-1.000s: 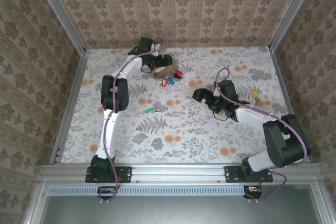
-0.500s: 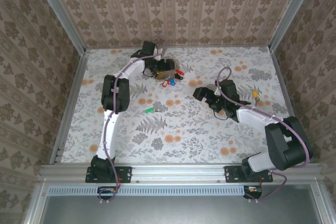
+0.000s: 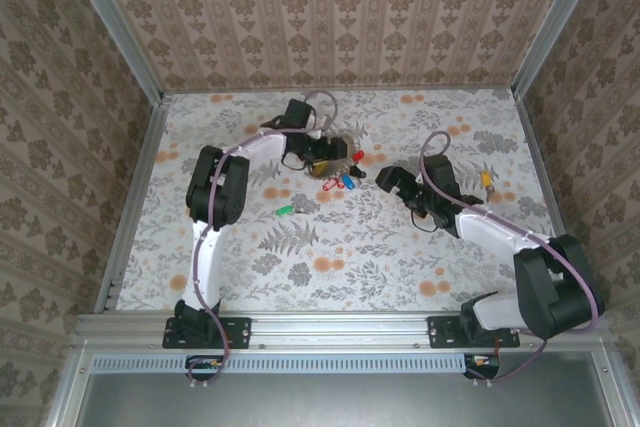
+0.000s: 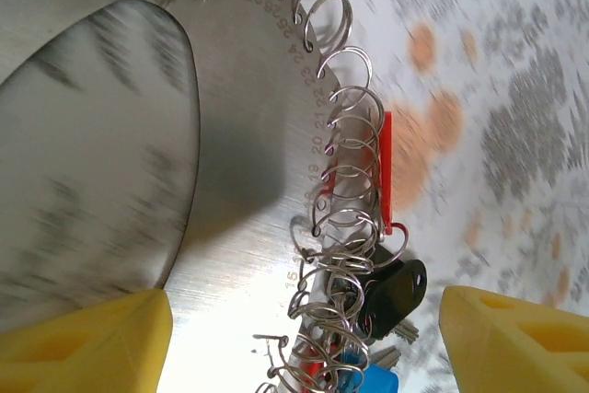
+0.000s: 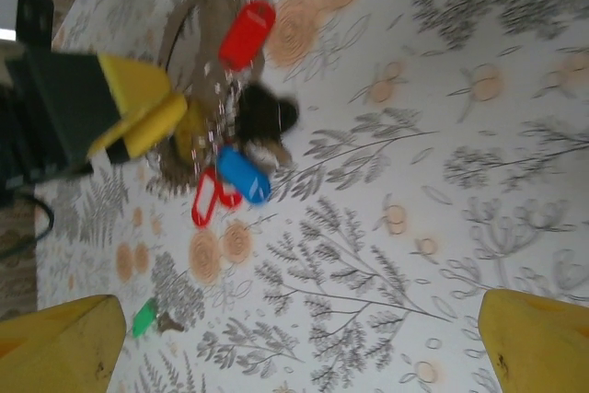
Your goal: Put the keys on the keyring
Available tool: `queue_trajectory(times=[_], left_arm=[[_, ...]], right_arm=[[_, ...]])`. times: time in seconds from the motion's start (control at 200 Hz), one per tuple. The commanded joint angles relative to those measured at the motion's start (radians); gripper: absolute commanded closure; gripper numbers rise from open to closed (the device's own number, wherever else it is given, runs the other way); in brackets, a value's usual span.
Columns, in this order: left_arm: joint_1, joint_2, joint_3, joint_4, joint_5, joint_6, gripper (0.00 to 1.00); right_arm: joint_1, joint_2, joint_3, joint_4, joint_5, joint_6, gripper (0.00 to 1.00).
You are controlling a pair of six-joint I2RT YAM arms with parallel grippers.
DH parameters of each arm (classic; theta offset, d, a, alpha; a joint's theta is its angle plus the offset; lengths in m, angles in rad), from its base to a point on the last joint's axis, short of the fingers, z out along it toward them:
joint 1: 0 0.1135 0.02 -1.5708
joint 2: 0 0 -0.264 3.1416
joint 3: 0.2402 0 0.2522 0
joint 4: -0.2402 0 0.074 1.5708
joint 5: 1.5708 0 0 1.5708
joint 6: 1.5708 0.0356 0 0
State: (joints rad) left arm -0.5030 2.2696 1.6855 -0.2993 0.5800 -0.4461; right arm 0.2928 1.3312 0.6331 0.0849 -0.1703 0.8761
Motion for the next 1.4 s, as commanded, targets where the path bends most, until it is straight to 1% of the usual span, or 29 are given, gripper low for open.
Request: queue_trajectory(times=[0.0,0.125,0.25,0.31,0.405,0.49,0.555,0.605,0.715,0.83,0.895,0.945,1.02,1.155,1.245,1.395], left_arm=[[-0.07,-0.047,-0.125,0.022,0.013,-0.107,0.22],[-0.128,-0.119,-0.242,0.121,0.0,-0.189,0.24],[-0.181,-0.187,-0.31,0.208,-0.006,-0.242,0.24],[-0.199,-0.221,-0.322,0.22,-0.014,-0.24,0.26],[-0.213,-0.303,-0.364,0.207,-0.123,-0.237,0.25],[-0.199,-0.364,-0.424,0.243,-0.177,-0.245,0.25],[-0.178,-0.389,-0.455,0.259,-0.185,-0.247,0.25],[-0.155,-0.391,-0.463,0.253,-0.174,-0.242,0.25],[-0.115,-0.381,-0.474,0.247,-0.148,-0.238,0.26],[-0.097,-0.367,-0.469,0.243,-0.118,-0.229,0.26],[-0.097,-0.347,-0.454,0.233,-0.108,-0.226,0.26],[-0.098,-0.339,-0.451,0.235,-0.108,-0.226,0.27],[-0.098,-0.328,-0.448,0.245,-0.106,-0.229,0.27],[-0.102,-0.297,-0.429,0.246,-0.095,-0.235,0.28],[-0.106,-0.28,-0.415,0.241,-0.086,-0.232,0.29],[-0.115,-0.257,-0.399,0.227,-0.082,-0.226,0.29]], right_arm=[[0.003,-0.065,-0.036,-0.07,0.139,0.035,0.0],[-0.001,-0.139,-0.07,-0.098,0.192,0.006,0.0],[-0.017,-0.172,-0.089,-0.097,0.103,-0.041,0.01],[-0.024,-0.158,-0.071,-0.123,0.053,-0.059,0.05],[-0.023,-0.109,-0.034,-0.15,-0.019,-0.087,0.13],[-0.024,-0.046,-0.005,-0.149,-0.079,-0.093,0.21],[-0.023,0.011,0.02,-0.136,-0.124,-0.098,0.27],[-0.022,0.048,0.036,-0.121,-0.145,-0.093,0.31],[-0.019,0.124,0.074,-0.108,-0.146,-0.083,0.34],[-0.018,0.18,0.133,-0.158,-0.118,-0.097,0.37],[-0.017,0.206,0.152,-0.175,-0.095,-0.087,0.38],[-0.018,0.221,0.148,-0.157,-0.086,-0.067,0.38],[-0.018,0.241,0.139,-0.114,-0.097,-0.046,0.39],[-0.018,0.283,0.151,-0.094,-0.117,-0.042,0.41],[-0.021,0.296,0.168,-0.102,-0.11,-0.057,0.43],[-0.035,0.328,0.229,-0.159,-0.086,-0.09,0.43]])
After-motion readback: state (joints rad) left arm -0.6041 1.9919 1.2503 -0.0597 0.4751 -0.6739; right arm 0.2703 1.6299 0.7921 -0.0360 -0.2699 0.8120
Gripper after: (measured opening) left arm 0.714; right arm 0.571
